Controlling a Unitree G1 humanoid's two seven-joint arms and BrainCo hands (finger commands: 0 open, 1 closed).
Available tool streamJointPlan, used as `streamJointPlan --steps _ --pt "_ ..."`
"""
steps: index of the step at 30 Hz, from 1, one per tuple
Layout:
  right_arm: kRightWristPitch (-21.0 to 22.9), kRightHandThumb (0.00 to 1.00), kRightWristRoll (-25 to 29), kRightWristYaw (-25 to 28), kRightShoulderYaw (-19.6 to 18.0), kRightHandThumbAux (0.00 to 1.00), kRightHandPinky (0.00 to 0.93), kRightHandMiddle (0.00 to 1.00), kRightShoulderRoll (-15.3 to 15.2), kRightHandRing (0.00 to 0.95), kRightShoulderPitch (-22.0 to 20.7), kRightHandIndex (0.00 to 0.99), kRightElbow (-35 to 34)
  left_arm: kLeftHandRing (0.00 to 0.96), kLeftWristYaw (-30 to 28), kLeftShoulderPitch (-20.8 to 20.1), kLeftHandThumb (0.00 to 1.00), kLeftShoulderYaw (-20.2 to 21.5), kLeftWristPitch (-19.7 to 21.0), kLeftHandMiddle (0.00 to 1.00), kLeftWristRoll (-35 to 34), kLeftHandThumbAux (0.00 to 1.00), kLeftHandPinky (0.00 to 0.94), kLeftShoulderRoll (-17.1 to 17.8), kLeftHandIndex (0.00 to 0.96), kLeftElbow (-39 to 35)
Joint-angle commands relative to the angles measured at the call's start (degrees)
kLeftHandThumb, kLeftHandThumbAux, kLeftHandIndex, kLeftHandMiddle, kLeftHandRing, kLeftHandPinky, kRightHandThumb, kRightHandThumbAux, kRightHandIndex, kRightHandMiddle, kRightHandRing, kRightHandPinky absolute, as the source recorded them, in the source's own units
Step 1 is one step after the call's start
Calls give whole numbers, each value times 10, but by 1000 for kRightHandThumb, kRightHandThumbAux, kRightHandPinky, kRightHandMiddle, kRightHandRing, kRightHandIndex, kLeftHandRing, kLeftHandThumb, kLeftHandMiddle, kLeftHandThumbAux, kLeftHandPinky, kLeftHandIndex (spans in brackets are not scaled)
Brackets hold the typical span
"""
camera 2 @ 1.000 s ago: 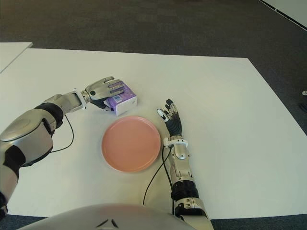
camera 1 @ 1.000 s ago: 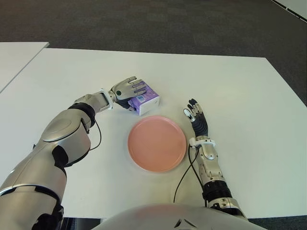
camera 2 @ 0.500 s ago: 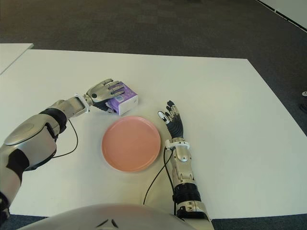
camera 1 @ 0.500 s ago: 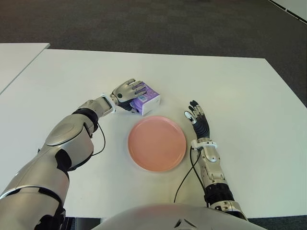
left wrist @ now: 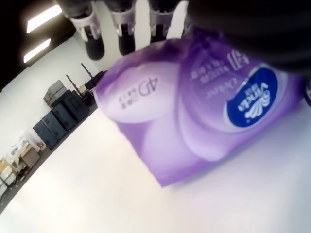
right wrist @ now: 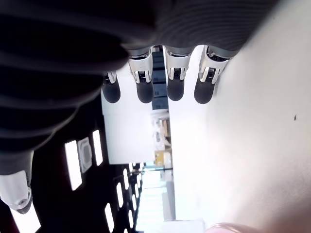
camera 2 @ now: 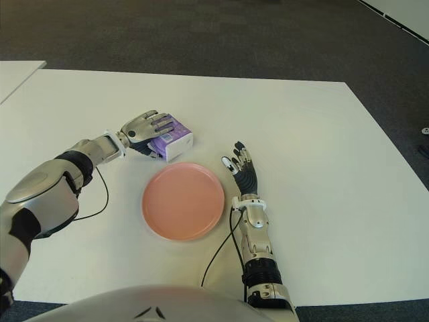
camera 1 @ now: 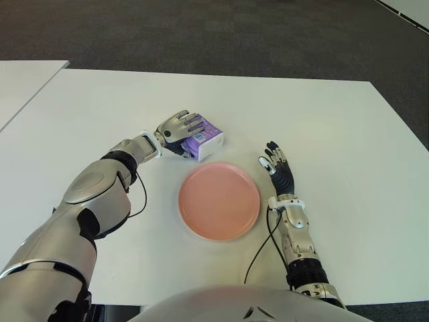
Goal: Put the tissue paper into the plate.
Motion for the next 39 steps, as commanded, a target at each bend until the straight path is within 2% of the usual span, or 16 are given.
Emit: streamJointPlan --steps 1,12,22,28,29,30,31,32,34,37,39 --pt "60 492 3 -2 -2 549 25 0 0 0 50 0 33 0 -46 45 516 -26 -24 0 29 202 0 -1 0 14" --pt "63 519 5 -4 -4 548 25 0 2 0 56 0 28 0 -54 44 519 -33 -29 0 33 196 0 -7 0 14" --pt "60 478 -1 -9 -3 549 30 0 2 0 55 0 33 0 -52 49 522 -47 -29 0 36 197 0 -8 0 13" --pt "57 481 2 -9 -4 554 31 0 3 0 55 0 36 0 -43 54 537 -53 -24 0 37 235 24 -10 0 14" --pt "56 484 3 -9 -5 554 31 0 4 0 56 0 36 60 -35 56 568 -54 -19 53 38 270 91 -12 35 14" --pt "55 488 4 -9 -5 554 31 0 4 0 56 0 37 199 -30 58 635 -55 -15 185 38 340 231 -13 134 14" --pt "54 491 4 -9 -6 555 31 0 5 0 56 0 37 288 -26 59 680 -56 -13 270 39 384 322 -13 198 14" --pt "53 492 4 -9 -6 555 31 0 5 0 56 0 37 320 -22 60 695 -56 -8 301 39 400 354 -13 221 14" --pt "52 494 5 -8 -6 554 27 0 5 0 57 0 36 467 -8 63 783 -54 6 437 38 556 504 -14 322 13" --pt "52 496 6 -7 -7 553 25 0 5 0 58 0 35 591 5 67 827 -50 17 510 33 626 639 -15 378 14" --pt "52 501 7 -7 -8 551 28 0 4 0 58 0 35 632 9 68 839 -48 20 527 31 642 688 -16 393 14"
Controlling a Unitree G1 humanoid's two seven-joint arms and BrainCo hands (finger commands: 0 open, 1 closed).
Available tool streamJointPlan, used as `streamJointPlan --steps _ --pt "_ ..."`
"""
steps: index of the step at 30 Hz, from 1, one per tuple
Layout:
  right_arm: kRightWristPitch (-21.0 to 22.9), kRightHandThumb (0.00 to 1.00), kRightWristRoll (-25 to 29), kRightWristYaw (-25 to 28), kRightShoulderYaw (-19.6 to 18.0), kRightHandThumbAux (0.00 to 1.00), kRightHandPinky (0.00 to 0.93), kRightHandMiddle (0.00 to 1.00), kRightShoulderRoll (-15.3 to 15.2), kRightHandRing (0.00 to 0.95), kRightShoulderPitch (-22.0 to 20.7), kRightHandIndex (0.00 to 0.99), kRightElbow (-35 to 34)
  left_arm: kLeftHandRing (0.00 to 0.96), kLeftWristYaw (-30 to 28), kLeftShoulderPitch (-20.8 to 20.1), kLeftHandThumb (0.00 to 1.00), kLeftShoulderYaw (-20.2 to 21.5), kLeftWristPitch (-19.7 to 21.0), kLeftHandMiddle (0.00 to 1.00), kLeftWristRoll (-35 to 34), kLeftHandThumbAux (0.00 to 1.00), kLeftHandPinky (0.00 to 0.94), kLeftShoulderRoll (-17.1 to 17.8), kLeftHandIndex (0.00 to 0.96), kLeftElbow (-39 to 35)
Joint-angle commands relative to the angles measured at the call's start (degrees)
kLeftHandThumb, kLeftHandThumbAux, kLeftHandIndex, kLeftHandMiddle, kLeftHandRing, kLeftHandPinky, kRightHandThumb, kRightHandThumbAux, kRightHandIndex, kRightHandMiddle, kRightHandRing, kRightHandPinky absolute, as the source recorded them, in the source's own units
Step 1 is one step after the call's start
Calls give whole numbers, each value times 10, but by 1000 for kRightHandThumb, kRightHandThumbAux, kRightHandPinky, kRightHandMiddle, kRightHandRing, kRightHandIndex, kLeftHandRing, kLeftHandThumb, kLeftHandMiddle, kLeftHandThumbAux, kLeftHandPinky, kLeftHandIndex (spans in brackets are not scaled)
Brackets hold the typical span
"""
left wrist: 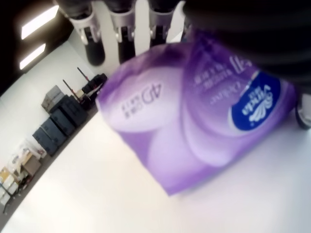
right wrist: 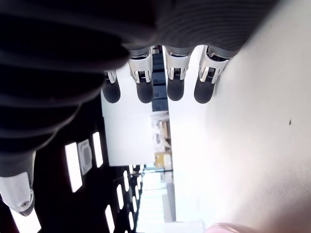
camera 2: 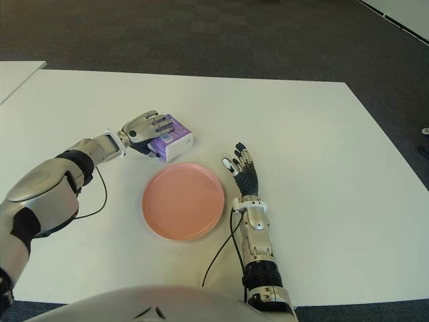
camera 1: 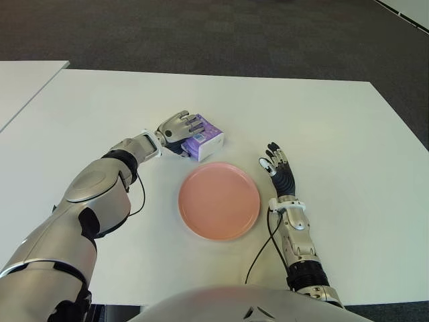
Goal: Put the tissue paper into the plate.
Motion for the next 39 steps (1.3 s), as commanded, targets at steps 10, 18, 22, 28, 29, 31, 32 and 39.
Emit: streamJointPlan --steps 10,18,22,28,29,31,32,39 --pt "54 499 6 -2 -9 545 24 0 -2 0 48 0 45 768 2 76 849 7 -4 542 3 664 806 -15 405 15" --pt "53 495 6 1 -11 548 27 0 -6 0 45 0 48 794 5 80 849 15 0 540 0 667 816 -19 400 15" --pt "52 503 7 5 -11 544 31 0 -7 0 44 0 51 801 2 82 849 22 3 540 -6 668 817 -21 399 15" --pt "50 508 9 11 -13 540 29 0 -10 0 42 0 54 808 -12 89 849 52 2 541 -31 667 819 -26 400 16" --pt "50 509 9 12 -13 540 29 0 -10 0 42 0 54 809 -14 90 849 57 1 541 -36 667 819 -26 400 16" --pt "51 510 11 13 -14 542 30 0 -10 0 42 0 54 810 -23 102 850 78 -1 542 -58 667 820 -32 401 16" --pt "51 511 11 13 -15 542 30 0 -11 0 42 0 54 811 -27 110 850 90 0 542 -69 666 820 -35 402 18" --pt "52 510 13 13 -16 541 38 0 -12 0 41 0 54 808 -43 131 850 147 -4 546 -123 665 793 -47 409 18"
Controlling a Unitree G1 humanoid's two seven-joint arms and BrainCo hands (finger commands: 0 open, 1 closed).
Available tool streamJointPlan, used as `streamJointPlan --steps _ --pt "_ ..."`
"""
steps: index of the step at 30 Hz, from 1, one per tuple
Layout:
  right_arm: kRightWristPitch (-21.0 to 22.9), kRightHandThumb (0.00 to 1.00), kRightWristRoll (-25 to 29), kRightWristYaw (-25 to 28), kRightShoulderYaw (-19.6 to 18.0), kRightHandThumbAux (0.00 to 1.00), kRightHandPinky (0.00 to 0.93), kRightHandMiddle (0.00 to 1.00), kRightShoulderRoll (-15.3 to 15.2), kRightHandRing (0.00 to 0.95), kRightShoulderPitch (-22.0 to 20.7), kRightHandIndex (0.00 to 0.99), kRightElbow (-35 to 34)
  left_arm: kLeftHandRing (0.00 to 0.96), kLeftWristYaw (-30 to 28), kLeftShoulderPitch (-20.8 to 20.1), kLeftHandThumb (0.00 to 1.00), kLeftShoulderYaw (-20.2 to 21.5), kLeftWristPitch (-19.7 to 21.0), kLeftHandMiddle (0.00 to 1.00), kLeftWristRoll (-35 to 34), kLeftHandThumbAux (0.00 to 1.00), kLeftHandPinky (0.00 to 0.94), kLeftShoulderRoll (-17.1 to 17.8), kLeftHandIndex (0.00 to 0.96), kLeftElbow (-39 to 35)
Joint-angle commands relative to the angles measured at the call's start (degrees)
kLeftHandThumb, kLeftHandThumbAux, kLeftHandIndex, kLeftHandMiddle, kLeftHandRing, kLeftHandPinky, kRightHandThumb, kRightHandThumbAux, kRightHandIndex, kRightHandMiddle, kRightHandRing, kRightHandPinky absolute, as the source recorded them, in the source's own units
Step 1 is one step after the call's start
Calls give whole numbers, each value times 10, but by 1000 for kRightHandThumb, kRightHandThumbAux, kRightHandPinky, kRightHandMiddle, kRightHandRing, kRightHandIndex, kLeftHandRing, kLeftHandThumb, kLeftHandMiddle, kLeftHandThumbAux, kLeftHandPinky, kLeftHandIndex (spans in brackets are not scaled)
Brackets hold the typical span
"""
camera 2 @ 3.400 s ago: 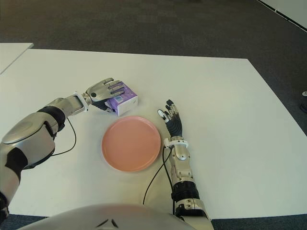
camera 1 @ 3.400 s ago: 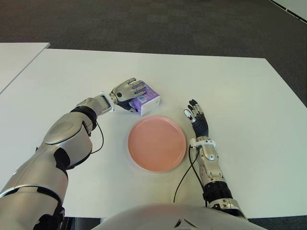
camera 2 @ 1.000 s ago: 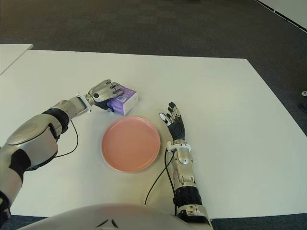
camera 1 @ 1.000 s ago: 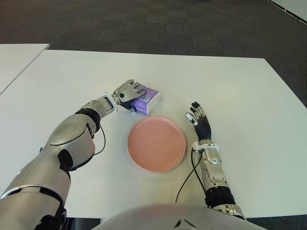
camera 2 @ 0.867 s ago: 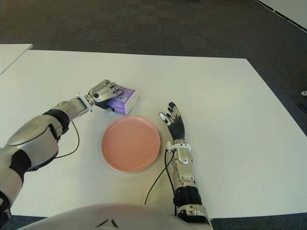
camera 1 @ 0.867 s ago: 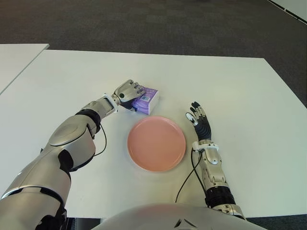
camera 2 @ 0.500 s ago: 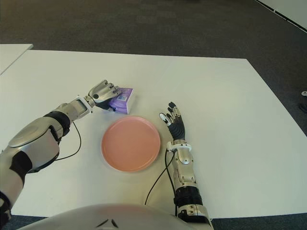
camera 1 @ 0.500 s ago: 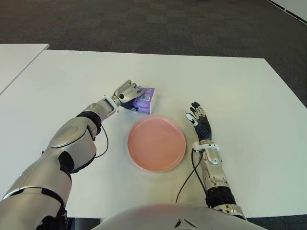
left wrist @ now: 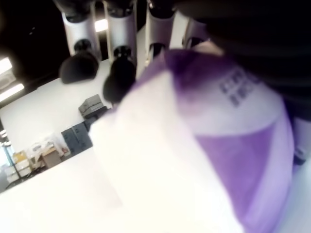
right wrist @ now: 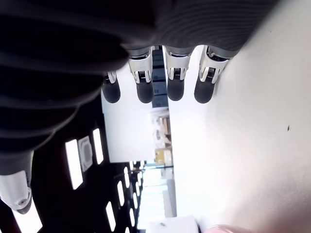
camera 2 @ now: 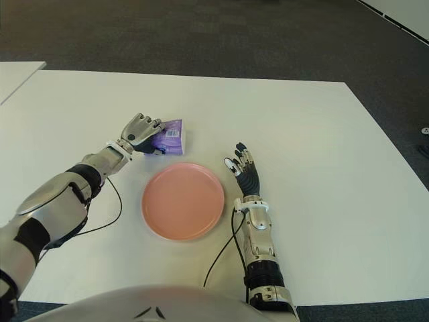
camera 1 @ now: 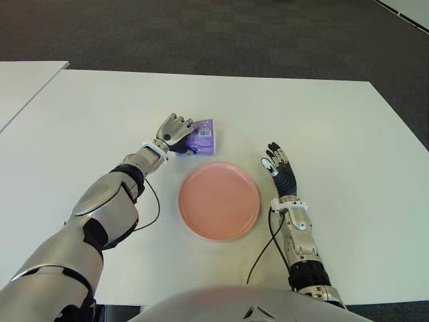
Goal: Put the tissue paper into the plate.
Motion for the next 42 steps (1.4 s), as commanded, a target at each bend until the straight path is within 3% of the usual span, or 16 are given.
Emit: streamJointPlan --steps 1,15,25,36,42 --pt "53 508 2 -7 -9 541 39 0 -5 0 42 0 51 807 -72 69 850 24 -26 547 -20 664 790 -14 411 18" --pt "56 499 4 -3 -8 541 35 0 -8 0 40 0 53 804 -87 77 848 61 -30 552 -42 662 790 -20 426 17" --pt "55 522 10 -2 -11 540 23 0 -8 0 33 0 63 799 -100 74 848 115 -46 553 -83 662 789 -20 428 14" --pt "53 531 11 -6 -12 551 41 9 -8 1 29 2 67 805 -112 41 847 164 -78 555 -111 663 802 -6 427 6" --pt "50 540 15 -6 -15 559 43 13 -6 2 27 10 71 806 -91 19 848 183 -112 555 -118 663 800 8 426 -5"
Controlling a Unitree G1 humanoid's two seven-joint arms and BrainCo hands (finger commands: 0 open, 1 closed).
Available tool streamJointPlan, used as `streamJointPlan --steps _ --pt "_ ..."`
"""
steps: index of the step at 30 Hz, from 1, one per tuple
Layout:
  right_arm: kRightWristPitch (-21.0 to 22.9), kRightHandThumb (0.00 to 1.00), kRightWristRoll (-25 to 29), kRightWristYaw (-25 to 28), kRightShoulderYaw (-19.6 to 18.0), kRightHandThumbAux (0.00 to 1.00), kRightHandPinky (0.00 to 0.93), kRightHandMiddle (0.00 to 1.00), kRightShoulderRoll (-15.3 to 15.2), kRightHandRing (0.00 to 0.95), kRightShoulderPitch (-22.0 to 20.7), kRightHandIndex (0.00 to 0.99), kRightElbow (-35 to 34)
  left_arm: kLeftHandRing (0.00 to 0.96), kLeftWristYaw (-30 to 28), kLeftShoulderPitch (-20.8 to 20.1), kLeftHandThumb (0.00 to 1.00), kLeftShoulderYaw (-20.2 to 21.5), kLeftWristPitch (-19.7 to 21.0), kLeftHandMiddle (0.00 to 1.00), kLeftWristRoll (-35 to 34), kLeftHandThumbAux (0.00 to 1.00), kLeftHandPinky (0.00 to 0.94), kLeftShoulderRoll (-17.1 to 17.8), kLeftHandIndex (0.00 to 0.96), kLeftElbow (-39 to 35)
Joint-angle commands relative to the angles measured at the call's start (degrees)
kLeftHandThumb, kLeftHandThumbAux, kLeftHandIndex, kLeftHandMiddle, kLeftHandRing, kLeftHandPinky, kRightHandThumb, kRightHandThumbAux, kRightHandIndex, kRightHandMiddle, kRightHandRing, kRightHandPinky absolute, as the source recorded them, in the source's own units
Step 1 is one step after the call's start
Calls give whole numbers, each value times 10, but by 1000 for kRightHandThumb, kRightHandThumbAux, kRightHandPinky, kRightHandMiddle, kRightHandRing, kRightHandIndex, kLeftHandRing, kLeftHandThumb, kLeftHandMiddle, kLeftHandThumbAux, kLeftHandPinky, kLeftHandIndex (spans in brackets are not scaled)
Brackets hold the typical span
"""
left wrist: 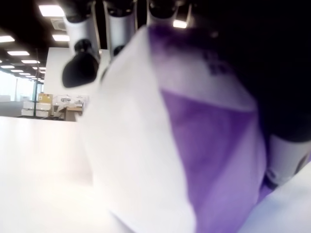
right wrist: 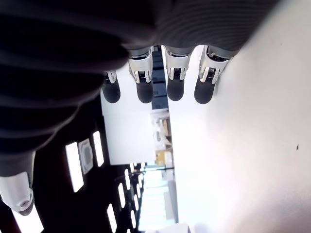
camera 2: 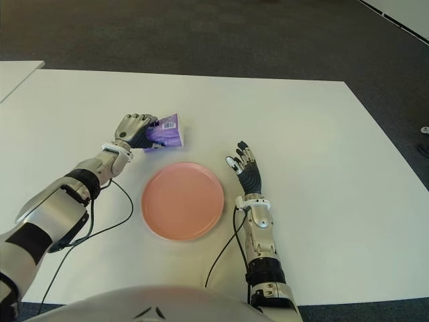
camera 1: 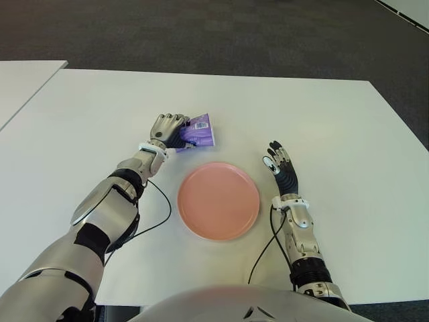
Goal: Put the tissue paper into the plate.
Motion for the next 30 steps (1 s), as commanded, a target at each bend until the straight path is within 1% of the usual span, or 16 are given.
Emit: streamJointPlan --steps 1,5,12,18,23,26,30 --pt "50 541 4 -10 -11 560 43 14 2 3 40 12 59 804 -10 -2 848 13 -24 555 -7 663 798 12 425 4" --pt "50 543 5 -8 -13 565 38 15 3 2 38 15 62 803 -7 -11 848 24 -39 555 -9 663 795 17 425 -1" --pt "45 539 10 -3 -18 569 29 19 4 1 32 21 71 806 25 -39 848 42 -73 554 -8 664 802 29 422 -12" --pt "41 535 11 1 -20 561 28 15 3 0 28 23 78 812 46 -62 849 45 -104 555 -3 663 811 47 421 -24" --pt "38 554 11 0 -23 556 40 20 4 3 25 34 86 817 73 -76 849 43 -123 557 3 663 816 61 422 -38" --pt "37 565 10 -1 -22 557 40 23 5 6 24 38 86 820 90 -87 850 40 -152 557 9 663 818 77 423 -62" --pt "38 574 7 -3 -21 560 37 25 5 7 24 39 85 822 93 -89 850 39 -180 556 14 663 818 92 422 -92"
